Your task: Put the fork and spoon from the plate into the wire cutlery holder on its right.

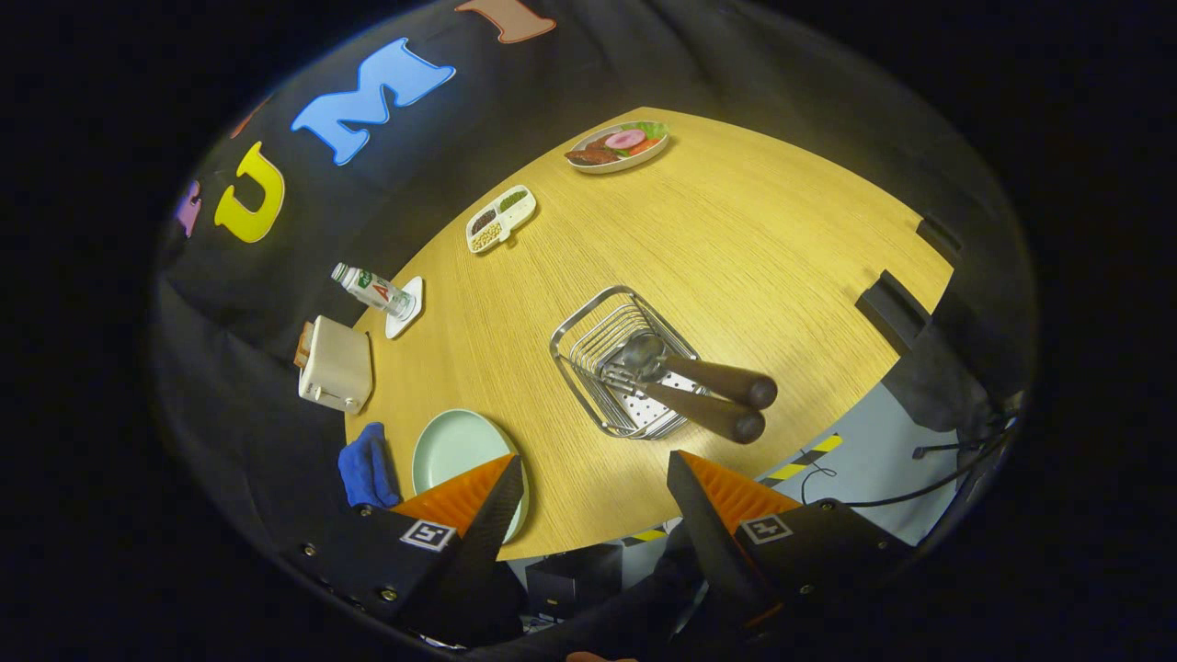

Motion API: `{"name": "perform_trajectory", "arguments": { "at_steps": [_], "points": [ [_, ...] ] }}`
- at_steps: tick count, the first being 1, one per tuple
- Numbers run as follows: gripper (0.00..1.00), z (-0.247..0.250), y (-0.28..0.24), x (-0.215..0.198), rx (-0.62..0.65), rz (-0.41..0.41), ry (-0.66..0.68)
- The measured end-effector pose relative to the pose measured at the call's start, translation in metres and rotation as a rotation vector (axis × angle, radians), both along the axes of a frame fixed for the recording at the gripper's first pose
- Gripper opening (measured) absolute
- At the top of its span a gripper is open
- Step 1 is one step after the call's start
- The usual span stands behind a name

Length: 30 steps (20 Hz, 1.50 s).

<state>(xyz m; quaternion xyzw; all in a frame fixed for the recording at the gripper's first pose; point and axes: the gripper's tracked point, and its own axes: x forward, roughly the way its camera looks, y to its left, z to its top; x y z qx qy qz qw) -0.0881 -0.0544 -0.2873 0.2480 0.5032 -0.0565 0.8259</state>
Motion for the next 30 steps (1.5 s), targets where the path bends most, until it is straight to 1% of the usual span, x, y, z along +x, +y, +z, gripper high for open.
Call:
{"name": "perform_trajectory", "arguments": {
  "at_steps": [4, 7, 11, 13, 15, 17, 21, 23, 25, 26, 27, 30],
  "points": [
    [0.97, 0.001, 0.001, 0.003, -0.012, 0.008, -0.007],
    [0.96, 0.005, -0.002, 0.006, -0.055, 0.021, -0.029],
    [0.97, 0.014, 0.009, 0.009, -0.067, 0.078, -0.067],
    [0.97, 0.023, 0.013, 0.016, -0.087, 0.111, -0.115],
    [0.97, 0.039, 0.009, 0.028, -0.162, 0.139, -0.198],
    [0.97, 0.063, -0.002, 0.043, -0.285, 0.151, -0.312],
    [0.97, 0.138, -0.019, 0.068, -0.561, 0.13, -0.599],
    [0.96, 0.179, -0.019, 0.073, -0.651, 0.112, -0.755],
    [0.96, 0.209, -0.015, 0.074, -0.702, 0.097, -0.896],
    [0.97, 0.217, -0.013, 0.074, -0.706, 0.088, -0.944],
    [0.99, 0.225, -0.011, 0.071, -0.701, 0.08, -0.984],
    [0.99, 0.241, -0.019, 0.068, -0.681, 0.037, -1.086]
  ]
}}
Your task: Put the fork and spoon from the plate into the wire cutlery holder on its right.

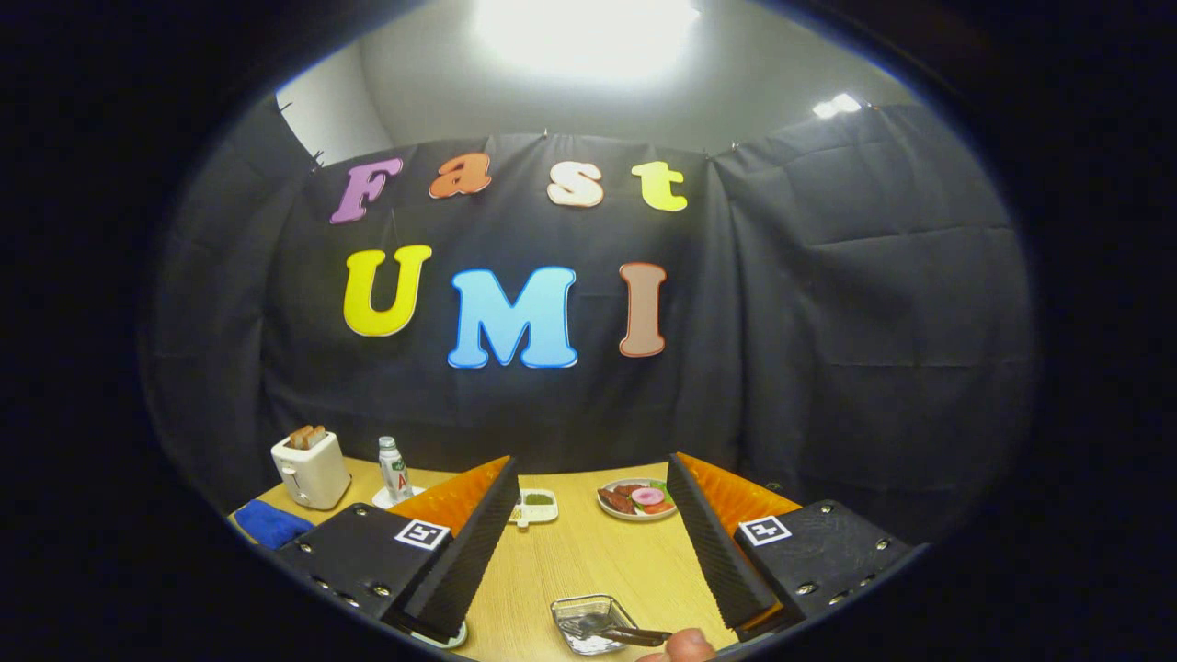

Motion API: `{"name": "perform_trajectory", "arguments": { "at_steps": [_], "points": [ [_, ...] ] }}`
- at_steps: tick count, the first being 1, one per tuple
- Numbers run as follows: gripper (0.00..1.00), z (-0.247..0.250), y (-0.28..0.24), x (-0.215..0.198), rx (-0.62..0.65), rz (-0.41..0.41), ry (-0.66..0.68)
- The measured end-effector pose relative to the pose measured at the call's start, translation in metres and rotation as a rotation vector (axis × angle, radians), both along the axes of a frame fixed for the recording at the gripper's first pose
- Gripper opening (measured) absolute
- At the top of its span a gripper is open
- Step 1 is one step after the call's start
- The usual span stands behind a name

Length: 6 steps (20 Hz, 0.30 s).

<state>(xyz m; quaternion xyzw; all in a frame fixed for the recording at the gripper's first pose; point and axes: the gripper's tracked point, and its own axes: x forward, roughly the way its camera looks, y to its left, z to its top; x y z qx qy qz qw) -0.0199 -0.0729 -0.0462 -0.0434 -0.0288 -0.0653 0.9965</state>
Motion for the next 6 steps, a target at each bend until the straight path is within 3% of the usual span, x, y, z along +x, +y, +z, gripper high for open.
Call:
{"name": "perform_trajectory", "arguments": {
  "at_steps": [6],
  "points": [
    [0.99, 0.01, -0.02, -0.003, -0.049, -0.061, -0.076]
  ]
}}
